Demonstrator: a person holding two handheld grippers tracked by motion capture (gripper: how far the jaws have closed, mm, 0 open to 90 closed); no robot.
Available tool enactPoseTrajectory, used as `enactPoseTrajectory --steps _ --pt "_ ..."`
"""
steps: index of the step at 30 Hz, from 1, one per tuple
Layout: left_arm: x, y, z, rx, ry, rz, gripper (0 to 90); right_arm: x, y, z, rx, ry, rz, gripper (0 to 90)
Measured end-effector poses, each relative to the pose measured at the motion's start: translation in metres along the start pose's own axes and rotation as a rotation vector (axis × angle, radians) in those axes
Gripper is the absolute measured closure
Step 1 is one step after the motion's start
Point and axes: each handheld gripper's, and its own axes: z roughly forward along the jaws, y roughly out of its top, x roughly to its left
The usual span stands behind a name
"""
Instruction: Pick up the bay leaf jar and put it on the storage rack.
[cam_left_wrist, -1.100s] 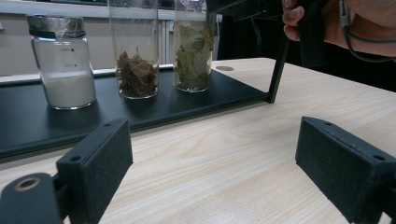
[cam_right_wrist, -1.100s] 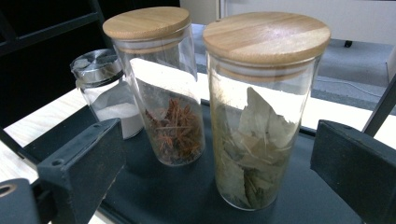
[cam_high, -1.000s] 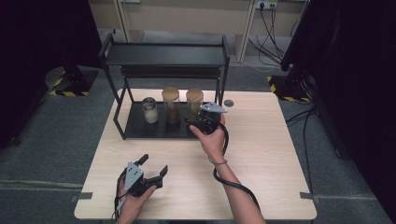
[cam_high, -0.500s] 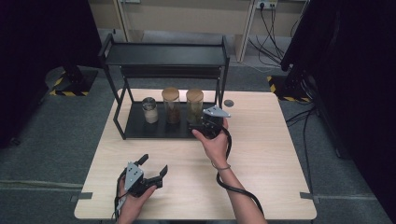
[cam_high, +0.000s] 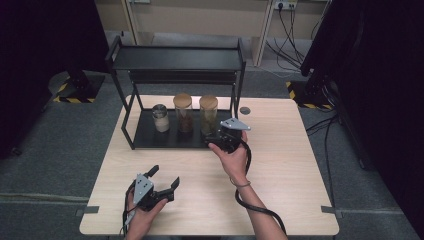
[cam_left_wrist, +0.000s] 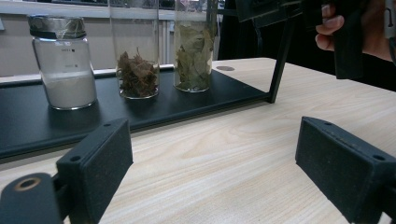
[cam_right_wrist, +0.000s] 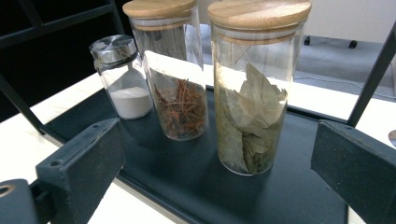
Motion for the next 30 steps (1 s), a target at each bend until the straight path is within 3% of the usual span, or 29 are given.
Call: enactPoseTrajectory --steps 30 --pt "0.000 0.000 0.000 0.001 0.002 -0.002 10.6 -0.002 -0.019 -0.022 0.008 0.019 -0.006 1.7"
